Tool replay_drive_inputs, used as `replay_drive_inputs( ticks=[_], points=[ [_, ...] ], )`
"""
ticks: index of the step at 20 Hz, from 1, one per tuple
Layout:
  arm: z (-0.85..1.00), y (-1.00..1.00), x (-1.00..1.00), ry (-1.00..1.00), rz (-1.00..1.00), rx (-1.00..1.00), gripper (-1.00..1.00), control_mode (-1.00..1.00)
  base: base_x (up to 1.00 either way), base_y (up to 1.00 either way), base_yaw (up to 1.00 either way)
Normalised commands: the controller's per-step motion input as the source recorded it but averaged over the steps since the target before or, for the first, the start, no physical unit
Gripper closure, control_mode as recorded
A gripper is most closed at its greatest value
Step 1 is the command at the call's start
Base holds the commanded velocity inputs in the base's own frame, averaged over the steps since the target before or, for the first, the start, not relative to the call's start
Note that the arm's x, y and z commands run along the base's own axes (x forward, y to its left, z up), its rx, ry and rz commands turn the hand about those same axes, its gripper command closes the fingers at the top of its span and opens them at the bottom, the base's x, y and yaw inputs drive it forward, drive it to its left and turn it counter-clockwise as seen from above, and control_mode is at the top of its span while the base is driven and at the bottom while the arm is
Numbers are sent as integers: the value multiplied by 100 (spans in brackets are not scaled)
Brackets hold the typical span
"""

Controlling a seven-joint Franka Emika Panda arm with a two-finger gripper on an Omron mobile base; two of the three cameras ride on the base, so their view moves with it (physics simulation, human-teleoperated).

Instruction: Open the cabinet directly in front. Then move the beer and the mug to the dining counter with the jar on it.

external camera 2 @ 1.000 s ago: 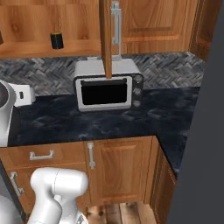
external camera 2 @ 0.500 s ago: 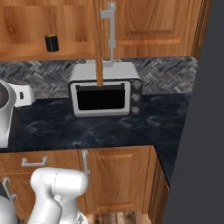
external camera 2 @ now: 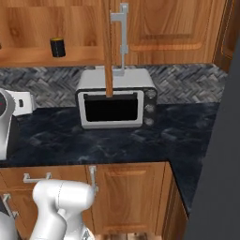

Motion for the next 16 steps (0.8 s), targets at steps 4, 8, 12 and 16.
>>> replay_drive_inputs(
  ticks=[4, 8, 12, 16],
  points=[
    [0, 0, 0, 0, 0, 0, -100, 100, 86, 26, 6],
    [0, 0, 0, 0, 0, 0, -100, 100, 77, 1, 14],
    [0, 0, 0, 0, 0, 0, -100, 100, 40, 4, 2],
    [0, 0, 0, 0, 0, 0, -100, 100, 1, 0, -14]
  ],
)
